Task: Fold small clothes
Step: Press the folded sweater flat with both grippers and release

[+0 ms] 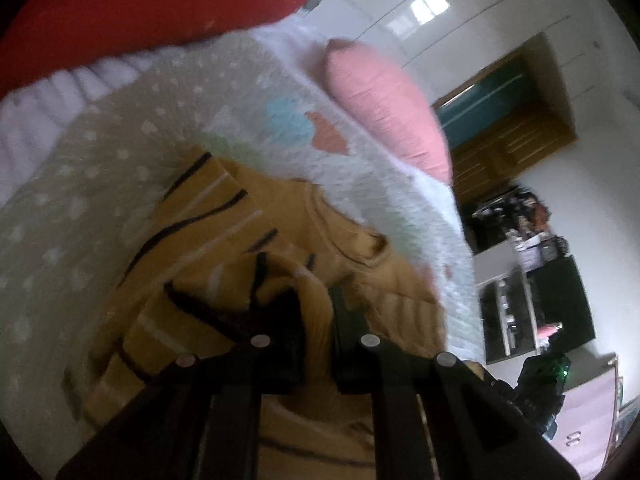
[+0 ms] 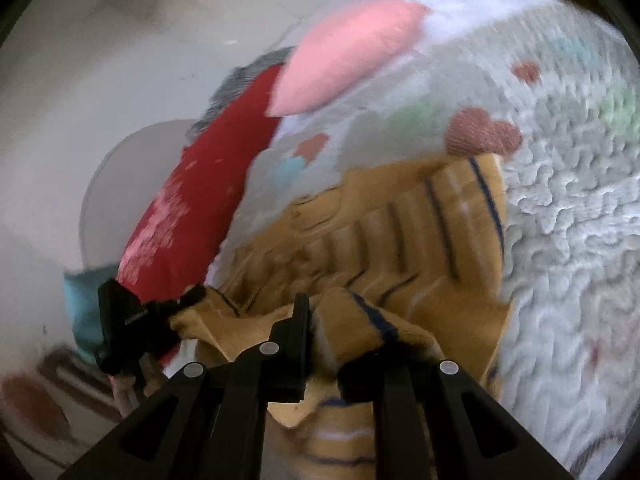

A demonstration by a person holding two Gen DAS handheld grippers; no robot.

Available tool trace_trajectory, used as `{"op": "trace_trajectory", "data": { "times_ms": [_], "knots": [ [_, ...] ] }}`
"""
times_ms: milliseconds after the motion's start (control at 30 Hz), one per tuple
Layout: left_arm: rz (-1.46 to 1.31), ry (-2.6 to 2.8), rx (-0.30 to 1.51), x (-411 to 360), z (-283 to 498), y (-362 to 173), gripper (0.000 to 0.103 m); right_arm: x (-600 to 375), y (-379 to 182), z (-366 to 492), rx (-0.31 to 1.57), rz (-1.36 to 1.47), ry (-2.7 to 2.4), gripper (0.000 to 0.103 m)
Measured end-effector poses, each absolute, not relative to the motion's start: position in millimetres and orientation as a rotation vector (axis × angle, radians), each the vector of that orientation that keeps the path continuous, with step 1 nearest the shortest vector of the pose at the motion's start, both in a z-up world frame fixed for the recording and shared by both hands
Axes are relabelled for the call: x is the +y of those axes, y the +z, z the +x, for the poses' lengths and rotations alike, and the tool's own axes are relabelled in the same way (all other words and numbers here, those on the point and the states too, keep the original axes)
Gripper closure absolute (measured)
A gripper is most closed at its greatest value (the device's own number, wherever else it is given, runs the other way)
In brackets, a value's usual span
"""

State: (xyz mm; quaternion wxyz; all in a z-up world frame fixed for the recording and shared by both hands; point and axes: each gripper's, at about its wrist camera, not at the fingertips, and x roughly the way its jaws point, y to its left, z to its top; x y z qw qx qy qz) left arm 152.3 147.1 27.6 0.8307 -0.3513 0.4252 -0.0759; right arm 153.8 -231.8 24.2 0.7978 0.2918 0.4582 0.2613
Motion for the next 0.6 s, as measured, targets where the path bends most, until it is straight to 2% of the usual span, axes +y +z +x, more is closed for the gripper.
{"op": "trace_trajectory", "data": {
  "times_ms": [67,167,200,233,333,367,433,567,600],
  "knots": [
    [-0.778,-0.167,0.924,148.7,168.7,16.7,0.089,-242.0,2.8,179.0,1.028,0.705,0.533,0.089],
    [-0.846,-0.198,0.898,156.2,180.4,14.2,0.068,-257.1,-22.9,204.6,1.054,0.832,0.516,0.085],
    [-0.872,-0.208,0.872,161.5,181.8,15.4,0.058,-260.3,-26.8,209.3,1.052,0.86,0.521,0.083],
    [-0.898,-0.219,0.848,166.8,181.0,17.2,0.049,-264.0,-29.4,213.0,1.044,0.894,0.53,0.076],
    [-0.994,-0.236,0.774,187.2,176.9,22.5,0.034,-274.8,-35.8,220.1,1.005,1.015,0.577,0.054],
    [-1.02,-0.228,0.757,193.6,176.7,23.6,0.033,-277.8,-37.5,221.4,0.995,1.049,0.584,0.048],
    [-1.059,-0.21,0.739,206.1,173.1,24.1,0.032,-284.3,-43.8,224.8,0.975,1.142,0.598,0.043],
    [-1.066,-0.175,0.741,217.2,159.7,26.7,0.031,-297.1,-55.6,224.8,0.919,1.373,0.628,0.024],
    [-1.048,-0.169,0.751,217.0,154.9,28.8,0.031,-296.8,-55.2,224.2,0.913,1.398,0.627,0.023]
  ]
}}
